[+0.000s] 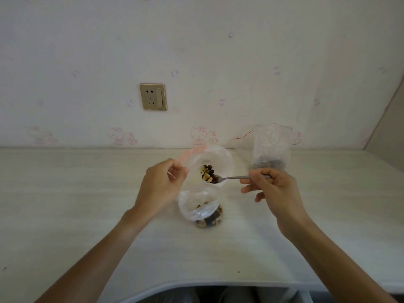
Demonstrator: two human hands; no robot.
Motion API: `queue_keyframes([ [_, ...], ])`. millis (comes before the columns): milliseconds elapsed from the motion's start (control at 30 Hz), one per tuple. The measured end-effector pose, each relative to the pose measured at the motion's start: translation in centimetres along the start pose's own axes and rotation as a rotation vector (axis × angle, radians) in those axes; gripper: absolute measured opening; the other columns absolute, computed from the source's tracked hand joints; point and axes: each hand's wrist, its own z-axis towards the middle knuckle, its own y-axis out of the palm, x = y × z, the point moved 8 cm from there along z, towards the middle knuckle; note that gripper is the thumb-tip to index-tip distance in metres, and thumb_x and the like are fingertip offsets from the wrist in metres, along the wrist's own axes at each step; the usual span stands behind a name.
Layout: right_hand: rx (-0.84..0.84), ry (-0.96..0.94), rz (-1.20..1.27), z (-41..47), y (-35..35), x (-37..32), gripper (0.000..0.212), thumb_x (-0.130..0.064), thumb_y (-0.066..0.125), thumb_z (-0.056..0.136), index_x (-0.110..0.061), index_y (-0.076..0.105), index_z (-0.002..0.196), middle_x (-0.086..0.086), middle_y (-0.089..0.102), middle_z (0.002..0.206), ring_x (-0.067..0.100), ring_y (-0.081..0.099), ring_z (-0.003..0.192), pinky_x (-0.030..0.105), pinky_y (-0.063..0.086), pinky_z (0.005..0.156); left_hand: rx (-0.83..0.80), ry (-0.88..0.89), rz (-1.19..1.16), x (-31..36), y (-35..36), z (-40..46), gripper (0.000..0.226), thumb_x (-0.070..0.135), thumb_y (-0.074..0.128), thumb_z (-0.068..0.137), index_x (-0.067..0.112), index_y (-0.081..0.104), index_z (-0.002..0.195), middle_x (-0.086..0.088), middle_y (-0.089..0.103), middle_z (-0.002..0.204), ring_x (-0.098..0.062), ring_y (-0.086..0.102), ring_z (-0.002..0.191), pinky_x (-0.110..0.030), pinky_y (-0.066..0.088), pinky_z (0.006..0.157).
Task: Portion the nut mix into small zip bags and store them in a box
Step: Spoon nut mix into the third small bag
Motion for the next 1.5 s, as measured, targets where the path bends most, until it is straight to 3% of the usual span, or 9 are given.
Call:
queue_keyframes([
  [100, -0.044, -0.003, -0.044, -1.3, 0.5, 0.3, 0.014, -0.018, 0.064, 0.100, -0.006, 0.071, 0.099, 0.003, 0.080, 0.083, 0.022, 0.077, 0.074, 0.028, 0.052, 0.053, -0.150, -0.069, 0.118, -1.6, 1.1, -2.2, 0.031, 0.059, 0.061, 0.095, 0.036, 0.069, 0.076, 0.020, 0.071, 0.078, 0.005, 0.065, 0.073, -0.020, 0.044, 0.063],
  [233, -0.069, -0.144, -0.260, -2.6, 0.7, -0.5, 0.009, -0.019, 0.064, 0.099, -0.014, 0.070, 0.094, -0.006, 0.079, 0.078, 0.007, 0.074, 0.068, 0.023, 0.051, 0.054, -0.213, -0.095, 0.014, -1.5, 1.4, -3.6, 0.017, 0.042, 0.073, 0.094, 0.034, 0.075, 0.079, 0.013, 0.074, 0.078, 0.002, 0.066, 0.072, -0.017, 0.046, 0.064],
  [500, -0.237, -1.125, -1.020, -8.7, 3.4, -6.6, 0.017, -0.019, 0.059, 0.103, -0.011, 0.072, 0.098, 0.001, 0.066, 0.075, 0.019, 0.059, 0.059, 0.037, 0.051, 0.051, -0.150, -0.122, -0.268, 0.3, 0.6, -4.4, 0.015, 0.025, 0.072, 0.097, 0.019, 0.074, 0.083, -0.001, 0.072, 0.078, -0.014, 0.066, 0.051, -0.024, 0.050, 0.045],
  [633, -0.302, -1.299, -1.194, -9.4, 4.2, -6.3, 0.017, 0.000, 0.077, 0.088, -0.008, 0.071, 0.102, 0.005, 0.067, 0.082, 0.026, 0.061, 0.068, 0.038, 0.051, 0.054, -0.147, -0.161, -0.249, -0.2, 0.8, -4.3, 0.017, 0.023, 0.072, 0.097, 0.017, 0.073, 0.081, 0.001, 0.072, 0.073, -0.013, 0.066, 0.050, -0.023, 0.049, 0.044],
  [867, -0.113, -0.654, -0.549, -5.2, 1.5, -5.3, 0.012, -0.030, 0.062, 0.096, -0.023, 0.071, 0.096, -0.019, 0.072, 0.080, 0.005, 0.069, 0.076, 0.020, 0.055, 0.061, -0.145, -0.164, -0.157, -1.2, 0.7, -3.9, 0.020, 0.042, 0.074, 0.093, 0.027, 0.073, 0.080, 0.008, 0.072, 0.071, -0.008, 0.068, 0.053, -0.019, 0.047, 0.051],
  [1067, -0.041, -0.233, -0.087, -1.3, 1.1, -1.8, 0.009, -0.018, 0.065, 0.100, -0.012, 0.071, 0.097, -0.002, 0.079, 0.080, 0.016, 0.077, 0.074, 0.023, 0.057, 0.053, 0.024, -0.149, -0.083, -1.9, -0.8, -2.3, 0.023, 0.052, 0.076, 0.087, 0.031, 0.069, 0.082, 0.012, 0.069, 0.077, -0.001, 0.064, 0.069, -0.021, 0.046, 0.063],
  [1300, 0.045, -0.053, -0.037, 3.7, 1.8, 0.9, 0.010, -0.020, 0.065, 0.100, -0.012, 0.071, 0.097, 0.001, 0.080, 0.082, 0.019, 0.078, 0.076, 0.030, 0.058, 0.058, 0.056, -0.188, 0.184, -2.0, 1.1, 2.1, 0.092, 0.069, 0.079, 0.073, 0.019, 0.040, 0.139, 0.000, 0.050, 0.134, -0.023, 0.053, 0.123, -0.045, 0.052, 0.096],
  [1400, 0.030, -0.044, -0.144, 5.2, 2.7, 1.9, 0.011, -0.023, 0.066, 0.100, -0.015, 0.072, 0.094, -0.002, 0.080, 0.080, 0.012, 0.077, 0.078, 0.029, 0.060, 0.065, -0.119, -0.342, 0.167, -3.4, 2.9, 4.6, 0.085, 0.070, 0.080, 0.072, 0.020, 0.049, 0.133, 0.004, 0.058, 0.128, -0.020, 0.061, 0.114, -0.040, 0.053, 0.089],
  [1500, -0.009, -0.054, -0.231, 5.9, 3.7, 2.7, 0.016, -0.025, 0.066, 0.100, -0.012, 0.073, 0.095, -0.002, 0.079, 0.079, 0.007, 0.075, 0.078, 0.026, 0.060, 0.070, -0.177, -0.327, 0.246, -3.9, 3.9, 5.7, 0.048, 0.063, 0.078, 0.078, 0.021, 0.058, 0.090, 0.007, 0.065, 0.089, -0.011, 0.062, 0.075, -0.028, 0.042, 0.058],
])
